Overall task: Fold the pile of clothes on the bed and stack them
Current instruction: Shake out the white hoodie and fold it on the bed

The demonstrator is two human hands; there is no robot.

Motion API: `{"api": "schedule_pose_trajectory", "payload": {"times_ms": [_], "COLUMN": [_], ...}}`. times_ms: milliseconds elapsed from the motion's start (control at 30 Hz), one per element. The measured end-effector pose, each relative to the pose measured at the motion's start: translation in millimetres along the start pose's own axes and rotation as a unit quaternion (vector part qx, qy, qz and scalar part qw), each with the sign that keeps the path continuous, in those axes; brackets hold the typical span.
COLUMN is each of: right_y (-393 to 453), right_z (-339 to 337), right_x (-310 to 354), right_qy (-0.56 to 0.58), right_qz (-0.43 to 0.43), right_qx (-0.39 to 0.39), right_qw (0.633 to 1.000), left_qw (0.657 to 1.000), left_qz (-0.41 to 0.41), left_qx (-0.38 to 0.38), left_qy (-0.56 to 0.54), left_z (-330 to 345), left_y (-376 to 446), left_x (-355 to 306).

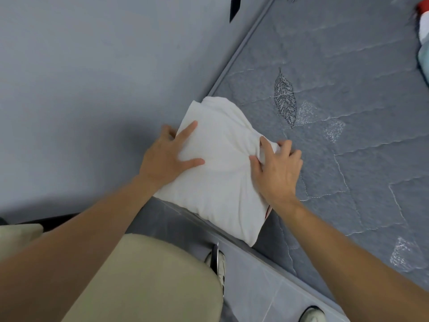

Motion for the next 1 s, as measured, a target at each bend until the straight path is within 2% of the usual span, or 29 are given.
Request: {"api": "schedule_pose_trajectory", "payload": {"times_ms": [67,100,133,167,233,300,400,500,733,1000], "right_y": [0,-2,-7,-13,-18,-10,0,0,-3,-10], "right_z": [-5,-4,1,9,23,30,26,4,-83,-212], "right_x": [8,14,19,21,10,-7,-18,-30,-125,-336], "right_qy": [0.000,0.018,0.033,0.035,0.004,-0.019,-0.031,0.002,0.053,0.069], "right_qz": [0.001,-0.036,-0.086,-0.129,-0.146,-0.094,-0.077,-0.070,-0.014,0.041], "right_qx": [-0.030,-0.027,-0.003,0.033,0.089,0.098,0.113,0.106,0.096,0.078], "right_qw": [1.000,0.999,0.996,0.990,0.985,0.991,0.990,0.992,0.994,0.994], "left_qw": [0.984,0.972,0.966,0.967,0.978,0.984,0.979,0.977,0.971,0.965], "left_qz": [0.076,0.124,0.164,0.184,0.160,0.123,0.125,0.141,0.196,0.242], "left_qx": [-0.097,-0.127,-0.127,-0.095,0.005,0.048,0.024,-0.033,-0.018,0.003], "left_qy": [0.129,0.152,0.155,0.146,0.132,0.122,0.158,0.158,0.133,0.100], "left_z": [-6,-5,0,7,24,33,29,22,20,52], "left_y": [2,3,3,3,1,-1,-1,-2,28,59], "left_x": [-11,-19,-26,-31,-30,-23,-28,-58,-223,-458]}}
Point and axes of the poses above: each hand's wrist, its own y-axis towards the middle knuckle, its own z-axis out of the palm, x = y × z, the point moved 2 cm from there along y, towards the middle knuckle, and after that the axes turned 7 degrees about z, right-handed, at the moved point
